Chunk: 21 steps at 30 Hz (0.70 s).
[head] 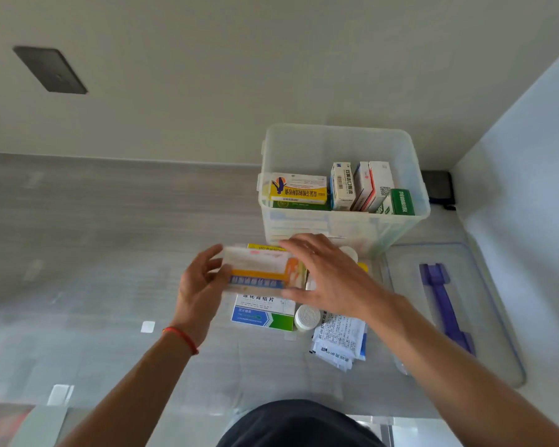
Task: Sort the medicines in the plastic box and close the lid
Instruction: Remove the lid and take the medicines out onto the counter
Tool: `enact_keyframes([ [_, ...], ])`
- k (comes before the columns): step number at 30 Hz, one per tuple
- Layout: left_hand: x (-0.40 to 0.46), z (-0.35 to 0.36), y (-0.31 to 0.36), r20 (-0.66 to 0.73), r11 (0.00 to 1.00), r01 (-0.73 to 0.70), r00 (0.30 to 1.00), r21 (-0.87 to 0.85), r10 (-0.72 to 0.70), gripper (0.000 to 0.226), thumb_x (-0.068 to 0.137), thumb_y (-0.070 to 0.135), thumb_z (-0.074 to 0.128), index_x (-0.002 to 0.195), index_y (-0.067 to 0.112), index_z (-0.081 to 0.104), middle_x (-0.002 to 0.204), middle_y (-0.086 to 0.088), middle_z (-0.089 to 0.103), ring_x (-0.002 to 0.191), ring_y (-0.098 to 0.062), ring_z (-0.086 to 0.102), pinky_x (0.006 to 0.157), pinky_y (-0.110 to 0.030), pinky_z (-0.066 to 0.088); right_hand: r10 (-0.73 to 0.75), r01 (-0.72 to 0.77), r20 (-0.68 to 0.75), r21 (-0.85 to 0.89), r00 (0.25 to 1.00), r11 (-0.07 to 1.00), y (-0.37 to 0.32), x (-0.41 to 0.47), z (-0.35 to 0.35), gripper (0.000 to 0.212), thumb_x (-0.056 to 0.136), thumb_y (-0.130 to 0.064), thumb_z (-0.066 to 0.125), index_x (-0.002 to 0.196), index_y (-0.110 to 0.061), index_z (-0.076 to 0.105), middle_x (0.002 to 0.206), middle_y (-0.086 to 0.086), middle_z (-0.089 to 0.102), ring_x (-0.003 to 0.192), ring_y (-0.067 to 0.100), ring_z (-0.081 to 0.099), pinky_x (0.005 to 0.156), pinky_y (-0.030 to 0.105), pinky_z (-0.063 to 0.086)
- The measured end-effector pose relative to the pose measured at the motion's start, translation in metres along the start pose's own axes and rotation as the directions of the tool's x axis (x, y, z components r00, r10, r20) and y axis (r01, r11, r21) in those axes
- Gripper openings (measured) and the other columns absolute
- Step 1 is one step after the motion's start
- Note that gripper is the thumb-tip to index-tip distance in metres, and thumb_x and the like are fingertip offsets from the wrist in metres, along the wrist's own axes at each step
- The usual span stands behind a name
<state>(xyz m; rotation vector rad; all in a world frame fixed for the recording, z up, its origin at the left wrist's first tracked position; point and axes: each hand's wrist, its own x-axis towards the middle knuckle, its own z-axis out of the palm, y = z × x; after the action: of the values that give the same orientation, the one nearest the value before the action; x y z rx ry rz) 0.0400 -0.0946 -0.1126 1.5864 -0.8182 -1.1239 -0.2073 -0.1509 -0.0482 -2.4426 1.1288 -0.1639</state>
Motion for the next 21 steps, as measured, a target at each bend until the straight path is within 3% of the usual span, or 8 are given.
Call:
enact_keyframes([
  [4,0.007,-0.029,-0.044,-0.093,0.969,0.192,0.979,0.157,-0.18,0.041,0.095,0.002,0.061,0.134,0.014,0.056,0.117,-0.019,0.068,0.086,-0.027,0.069,0.081,-0.049,0.057,0.136,-0.127,-0.046,0.161,0.99,0.979,0.018,-0.01,0.003,0.053,0.097,-0.037,0.065,0.145,-0.023,0.051,0.143,-0.003,0.05,0.133,0.013,0.046,0.112,0.04,0.042],
  [8,0.009,-0.013,-0.061,-0.107,0.917,0.215,0.976,0.336,-0.189,0.043,0.094,0.007,0.062,0.135,0.015,0.056,0.117,-0.013,0.07,0.087,-0.023,0.069,0.073,-0.032,0.056,0.211,-0.191,-0.079,0.205,0.974,0.96,0.037,-0.027,-0.007,0.036,0.097,-0.024,0.066,0.133,-0.02,0.064,0.132,-0.005,0.059,0.122,0.008,0.054,0.106,0.036,0.047],
  [11,0.004,0.0,-0.058,-0.07,0.851,0.154,0.988,0.502,-0.137,0.04,0.093,0.013,0.064,0.132,0.013,0.056,0.114,-0.011,0.072,0.086,-0.022,0.069,0.075,-0.031,0.056,0.228,-0.205,-0.087,0.216,0.97,0.955,0.043,-0.036,-0.011,0.032,0.098,-0.022,0.065,0.13,-0.021,0.066,0.13,-0.008,0.061,0.119,0.005,0.056,0.103,0.033,0.05],
  [13,-0.001,0.005,-0.047,-0.018,0.797,0.025,1.0,0.604,-0.018,0.041,0.092,0.013,0.066,0.132,0.007,0.057,0.117,-0.015,0.068,0.096,-0.028,0.067,0.084,-0.037,0.055,0.235,-0.205,-0.11,0.234,0.966,0.95,0.046,-0.039,-0.015,0.03,0.098,-0.022,0.065,0.129,-0.022,0.067,0.127,-0.009,0.063,0.114,0.004,0.059,0.098,0.031,0.053],
  [15,-0.003,0.012,-0.027,0.043,0.718,-0.167,0.981,0.676,0.188,0.041,0.089,0.005,0.066,0.13,0.005,0.059,0.12,-0.017,0.065,0.108,-0.032,0.061,0.092,-0.043,0.051,0.235,-0.194,-0.15,0.248,0.96,0.949,0.048,-0.04,-0.021,0.028,0.098,-0.021,0.066,0.126,-0.024,0.068,0.124,-0.011,0.064,0.108,0.002,0.062,0.092,0.027,0.056],
  [18,0.006,0.034,0.024,0.107,0.611,-0.424,0.868,0.669,0.485,0.039,0.084,-0.005,0.061,0.122,0.005,0.063,0.116,-0.012,0.065,0.108,-0.029,0.058,0.093,-0.041,0.05,0.229,-0.156,-0.256,0.276,0.939,0.948,0.05,-0.033,-0.034,0.025,0.097,-0.02,0.065,0.121,-0.022,0.07,0.117,-0.009,0.069,0.098,-0.005,0.064,0.085,0.018,0.055],
  [21,0.028,0.065,0.077,0.155,0.491,-0.614,0.707,0.618,0.69,0.034,0.079,-0.007,0.057,0.109,0.006,0.067,0.109,-0.008,0.066,0.103,-0.024,0.058,0.09,-0.03,0.047,0.234,-0.147,-0.362,0.253,0.902,0.956,0.054,-0.01,-0.051,0.021,0.096,-0.016,0.065,0.116,-0.014,0.073,0.109,-0.005,0.073,0.092,0.001,0.067,0.08,0.019,0.056],
])
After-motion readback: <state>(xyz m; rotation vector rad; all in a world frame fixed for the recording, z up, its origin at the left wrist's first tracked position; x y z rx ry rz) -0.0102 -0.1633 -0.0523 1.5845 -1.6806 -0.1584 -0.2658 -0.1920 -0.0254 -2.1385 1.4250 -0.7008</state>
